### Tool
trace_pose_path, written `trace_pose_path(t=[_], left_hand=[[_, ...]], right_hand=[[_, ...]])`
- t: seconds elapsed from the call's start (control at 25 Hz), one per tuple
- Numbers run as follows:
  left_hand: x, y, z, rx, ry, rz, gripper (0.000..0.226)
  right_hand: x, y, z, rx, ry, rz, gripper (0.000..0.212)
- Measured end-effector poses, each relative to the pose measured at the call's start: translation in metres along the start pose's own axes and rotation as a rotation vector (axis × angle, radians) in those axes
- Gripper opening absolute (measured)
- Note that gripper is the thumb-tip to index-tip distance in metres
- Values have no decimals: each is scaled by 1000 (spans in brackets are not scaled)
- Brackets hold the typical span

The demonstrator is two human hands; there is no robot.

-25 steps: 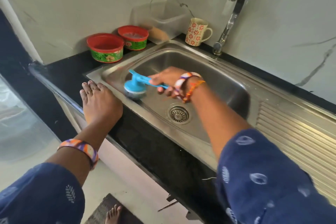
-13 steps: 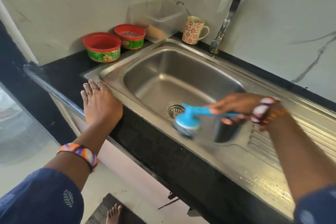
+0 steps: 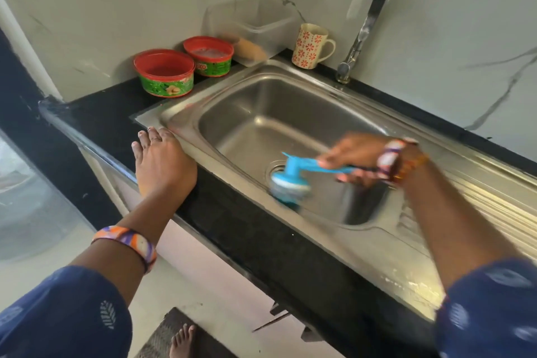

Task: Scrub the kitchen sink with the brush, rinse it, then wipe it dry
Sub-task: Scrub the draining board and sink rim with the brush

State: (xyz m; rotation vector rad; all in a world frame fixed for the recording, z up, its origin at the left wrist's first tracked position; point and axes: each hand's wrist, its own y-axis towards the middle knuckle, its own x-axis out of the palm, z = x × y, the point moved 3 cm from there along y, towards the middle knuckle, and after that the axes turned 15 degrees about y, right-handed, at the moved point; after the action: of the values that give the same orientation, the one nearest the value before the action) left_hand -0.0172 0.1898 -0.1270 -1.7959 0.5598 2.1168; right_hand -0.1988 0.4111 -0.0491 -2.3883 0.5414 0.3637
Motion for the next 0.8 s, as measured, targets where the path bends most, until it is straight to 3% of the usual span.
trace_pose_path(t=[0.12, 0.2, 0.24, 0.36, 0.48, 0.64, 0.8], left_hand=[[-1, -1, 1, 12, 0, -21, 60], [-2, -2, 3, 13, -1, -28, 61], [-2, -3, 3, 15, 1, -27, 61], [-2, -3, 4, 18, 6, -24, 60], [-1, -1, 3, 9, 12, -22, 60], [1, 1, 3, -3, 5, -2, 60], [-1, 0, 2, 1, 19, -22, 60]], right_hand=[[-46, -75, 49, 258, 32, 21, 34], [-52, -92, 58, 346, 29, -73, 71], [-48, -86, 55, 312, 12, -74, 73], [-7, -28, 13, 21, -26, 28, 29], [44, 50, -47, -176, 62, 109, 23], [88, 101, -111, -233, 62, 154, 32], [56, 64, -68, -148, 43, 77, 25]])
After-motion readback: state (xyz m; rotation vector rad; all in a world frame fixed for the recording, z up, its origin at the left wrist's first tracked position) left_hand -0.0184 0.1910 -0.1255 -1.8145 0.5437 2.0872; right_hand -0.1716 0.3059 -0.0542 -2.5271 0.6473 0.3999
